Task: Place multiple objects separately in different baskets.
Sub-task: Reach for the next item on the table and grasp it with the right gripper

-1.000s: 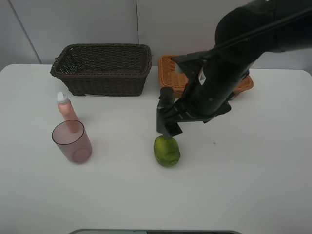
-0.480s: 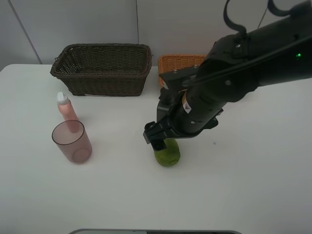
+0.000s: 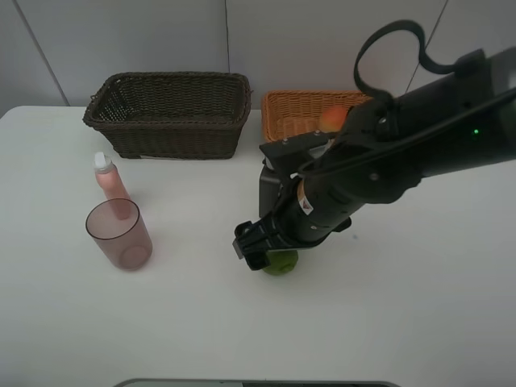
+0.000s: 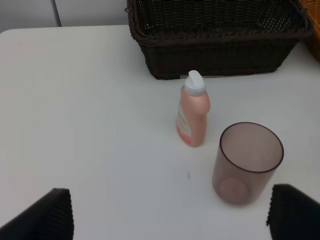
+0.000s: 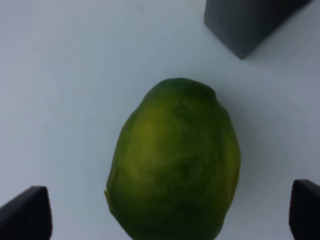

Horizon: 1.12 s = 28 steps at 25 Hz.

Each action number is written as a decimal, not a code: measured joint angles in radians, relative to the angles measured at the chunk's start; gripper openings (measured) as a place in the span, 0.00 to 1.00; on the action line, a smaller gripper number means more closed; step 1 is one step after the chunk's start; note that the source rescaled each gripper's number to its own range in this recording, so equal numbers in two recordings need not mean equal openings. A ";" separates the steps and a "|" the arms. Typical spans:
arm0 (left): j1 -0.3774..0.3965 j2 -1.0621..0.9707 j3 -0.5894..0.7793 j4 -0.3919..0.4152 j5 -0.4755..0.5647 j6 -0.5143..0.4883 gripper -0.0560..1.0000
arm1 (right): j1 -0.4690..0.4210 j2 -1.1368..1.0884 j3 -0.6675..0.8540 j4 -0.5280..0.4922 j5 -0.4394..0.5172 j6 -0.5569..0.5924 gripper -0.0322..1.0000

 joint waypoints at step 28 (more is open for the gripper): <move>0.000 0.000 0.000 0.000 0.000 0.000 0.99 | 0.000 0.134 0.010 -0.052 -0.142 0.000 1.00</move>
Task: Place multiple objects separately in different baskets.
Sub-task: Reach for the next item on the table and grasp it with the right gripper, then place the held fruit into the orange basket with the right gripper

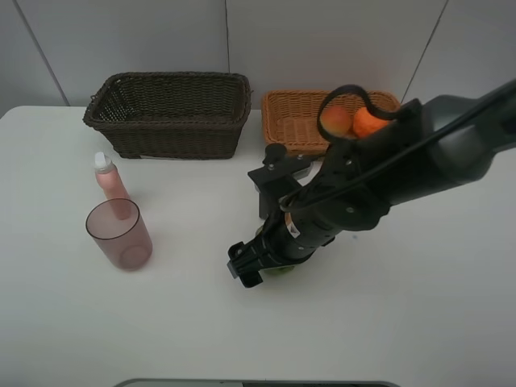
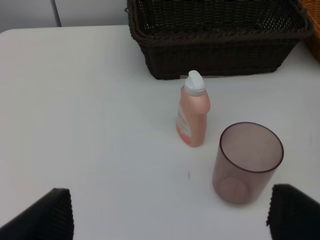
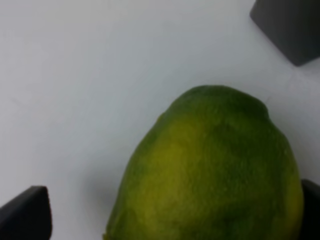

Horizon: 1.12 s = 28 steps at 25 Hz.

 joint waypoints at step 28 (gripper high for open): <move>0.000 0.000 0.000 0.000 0.000 0.000 0.99 | 0.000 -0.026 0.000 0.010 0.000 0.000 0.44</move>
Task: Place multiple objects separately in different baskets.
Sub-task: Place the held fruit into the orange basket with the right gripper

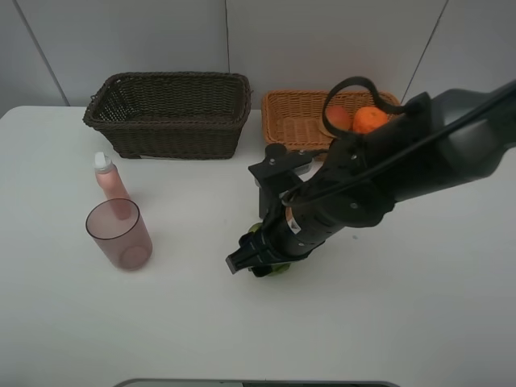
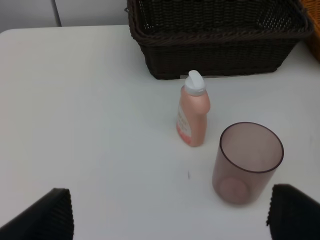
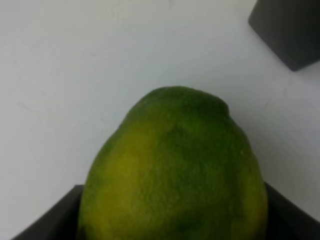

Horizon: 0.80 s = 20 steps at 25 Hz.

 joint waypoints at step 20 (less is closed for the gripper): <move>0.000 0.000 0.000 0.000 0.000 0.000 0.99 | -0.248 -0.299 -0.053 0.002 0.262 -0.142 0.44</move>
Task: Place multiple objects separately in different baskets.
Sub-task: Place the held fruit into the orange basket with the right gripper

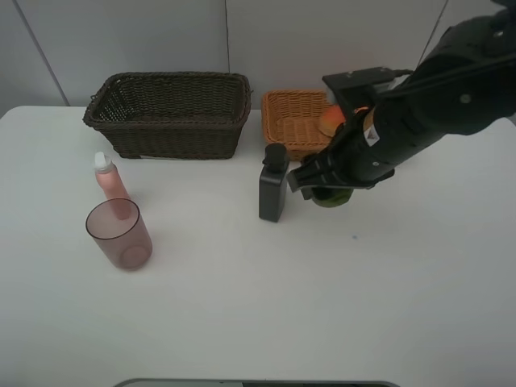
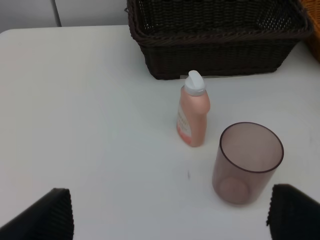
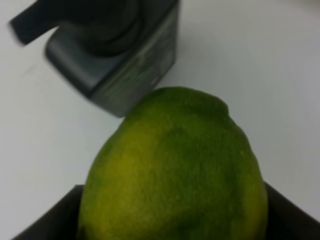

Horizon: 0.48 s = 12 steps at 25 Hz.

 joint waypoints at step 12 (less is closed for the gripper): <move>0.000 0.000 0.000 0.000 0.000 0.000 0.99 | -0.234 0.185 -0.340 0.003 -0.061 -0.139 0.44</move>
